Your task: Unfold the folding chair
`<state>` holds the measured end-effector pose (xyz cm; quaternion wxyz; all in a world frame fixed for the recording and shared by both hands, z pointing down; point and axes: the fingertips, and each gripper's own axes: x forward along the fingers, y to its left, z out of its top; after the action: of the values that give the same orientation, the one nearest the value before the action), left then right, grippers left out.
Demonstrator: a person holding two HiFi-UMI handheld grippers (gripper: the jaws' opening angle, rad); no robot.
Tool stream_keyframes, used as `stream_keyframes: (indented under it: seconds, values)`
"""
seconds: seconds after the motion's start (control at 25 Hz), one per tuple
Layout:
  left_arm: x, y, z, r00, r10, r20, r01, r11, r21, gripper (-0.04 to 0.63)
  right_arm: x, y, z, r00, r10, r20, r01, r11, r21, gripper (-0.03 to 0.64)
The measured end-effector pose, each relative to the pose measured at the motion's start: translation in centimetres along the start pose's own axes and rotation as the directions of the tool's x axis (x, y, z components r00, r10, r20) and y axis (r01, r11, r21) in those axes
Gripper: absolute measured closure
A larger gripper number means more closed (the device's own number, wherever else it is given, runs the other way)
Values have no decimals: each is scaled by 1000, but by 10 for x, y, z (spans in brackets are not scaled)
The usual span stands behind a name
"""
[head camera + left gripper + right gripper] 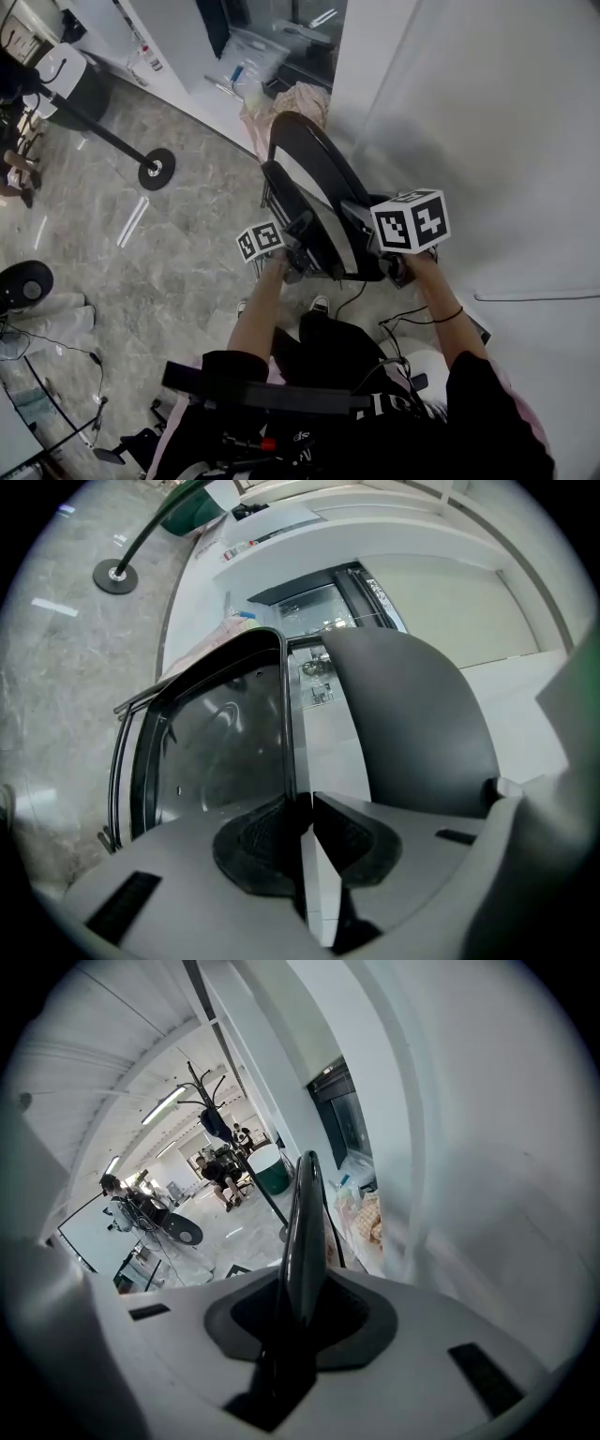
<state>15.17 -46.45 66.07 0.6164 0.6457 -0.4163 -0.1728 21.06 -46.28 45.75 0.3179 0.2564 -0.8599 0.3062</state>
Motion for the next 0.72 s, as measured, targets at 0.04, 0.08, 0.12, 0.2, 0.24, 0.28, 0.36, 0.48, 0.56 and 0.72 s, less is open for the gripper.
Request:
stream_keyframes:
  seconds: [0.04, 0.08, 0.12, 0.2, 0.24, 0.28, 0.36, 0.48, 0.56, 0.72]
  values:
    - [-3, 0, 0, 1000, -2, 1, 2, 1000, -7, 532, -1, 5, -1, 1000, -4, 3, 4, 1000, 5, 529]
    - [-7, 0, 0, 1000, -4, 3, 4, 1000, -18, 532, -1, 11, -1, 1000, -8, 6, 8, 1000, 13, 529]
    - [-12, 0, 1, 1000, -8, 4, 8, 999, -35, 532, -1, 17, -2, 1000, -12, 8, 11, 1000, 21, 529]
    - [-25, 4, 3, 1000, -19, 5, 19, 998, -66, 534, 3, 32, -3, 1000, -17, 9, 16, 999, 35, 529]
    - [-32, 8, 4, 1000, -23, 4, 23, 997, -73, 534, 7, 40, -4, 1000, -19, 6, 19, 999, 38, 529]
    - [-39, 12, 5, 1000, -23, 2, 23, 997, -77, 534, 12, 48, -4, 1000, -22, 2, 22, 999, 39, 529]
    - [-55, 23, 8, 1000, -17, 6, 17, 996, -92, 534, 25, 66, -5, 1000, -27, -13, 27, 999, 34, 529]
    - [-85, 37, 14, 999, -20, 24, 23, 993, -118, 534, 41, 99, -8, 999, -28, -32, 29, 999, 19, 529]
    - [-107, 45, 19, 999, -21, 26, 24, 992, -123, 532, 50, 122, -10, 999, -31, -35, 32, 999, 20, 529]
    - [-148, 61, 39, 1000, -8, 7, 9, 994, -105, 531, 73, 164, -7, 998, -45, -42, 47, 998, 50, 529]
